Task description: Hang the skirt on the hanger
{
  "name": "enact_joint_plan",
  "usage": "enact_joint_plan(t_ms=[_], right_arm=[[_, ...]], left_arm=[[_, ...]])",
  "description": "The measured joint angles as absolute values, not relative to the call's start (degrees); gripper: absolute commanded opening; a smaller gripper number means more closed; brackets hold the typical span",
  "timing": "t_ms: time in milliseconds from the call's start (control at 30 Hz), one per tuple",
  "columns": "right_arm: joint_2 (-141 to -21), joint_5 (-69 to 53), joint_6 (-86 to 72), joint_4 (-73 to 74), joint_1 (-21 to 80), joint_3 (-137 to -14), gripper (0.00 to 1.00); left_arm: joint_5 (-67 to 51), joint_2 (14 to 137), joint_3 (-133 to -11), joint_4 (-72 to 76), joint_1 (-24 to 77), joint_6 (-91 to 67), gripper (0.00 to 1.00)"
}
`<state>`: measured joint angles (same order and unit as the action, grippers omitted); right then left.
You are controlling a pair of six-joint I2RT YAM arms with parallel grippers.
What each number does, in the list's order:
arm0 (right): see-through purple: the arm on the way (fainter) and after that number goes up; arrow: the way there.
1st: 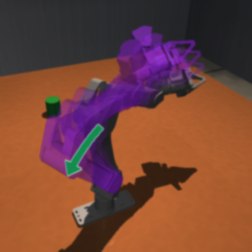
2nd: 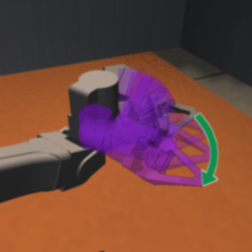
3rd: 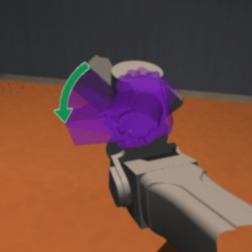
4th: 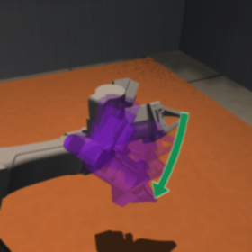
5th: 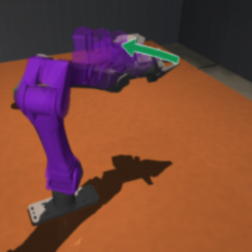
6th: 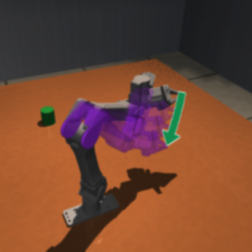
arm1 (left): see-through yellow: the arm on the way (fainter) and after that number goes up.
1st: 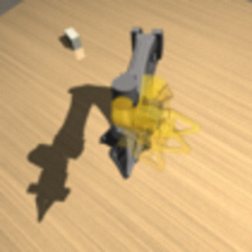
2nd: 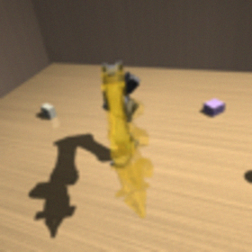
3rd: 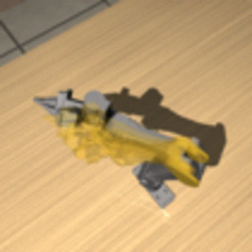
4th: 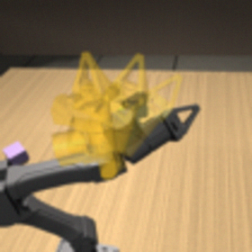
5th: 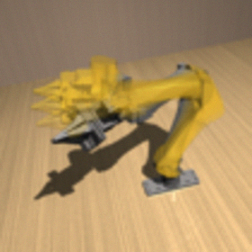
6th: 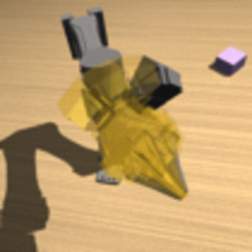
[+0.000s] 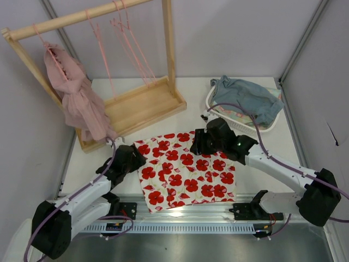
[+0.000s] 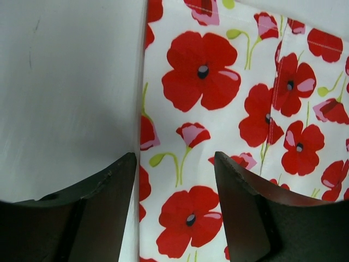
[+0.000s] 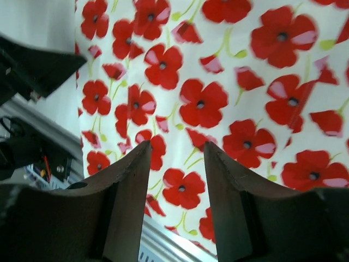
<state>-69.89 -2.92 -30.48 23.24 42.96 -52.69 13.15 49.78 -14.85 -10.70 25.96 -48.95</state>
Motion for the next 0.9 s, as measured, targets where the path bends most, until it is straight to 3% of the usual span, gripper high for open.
enact_joint_plan(t_ms=[400,533,567,800,833,900], right_arm=[[-76.84,4.69,-33.87,22.31,63.61,-54.15,0.49],[-78.76,7.92,-37.01,20.91,68.64,-54.83,0.57],[-79.90,9.08,-37.69,20.75,70.57,-55.72,0.59],[-93.08,17.61,-40.58,18.70,83.44,-63.46,0.62],[-94.59,17.89,-41.28,18.70,83.96,-63.46,0.62],[-97.06,18.35,-42.17,18.52,84.12,-63.46,0.63]], left_arm=[[12.03,52.34,-13.58,-4.32,22.35,-49.84,0.54],[12.47,51.13,-12.47,-3.44,22.31,-51.13,0.49],[12.86,50.63,-12.08,-3.49,22.33,-51.46,0.40],[15.25,47.92,-7.79,-0.27,22.06,-54.52,0.13],[15.33,47.92,-7.20,0.99,22.00,-54.89,0.00],[15.42,47.99,-6.35,2.68,21.93,-55.33,0.00]])
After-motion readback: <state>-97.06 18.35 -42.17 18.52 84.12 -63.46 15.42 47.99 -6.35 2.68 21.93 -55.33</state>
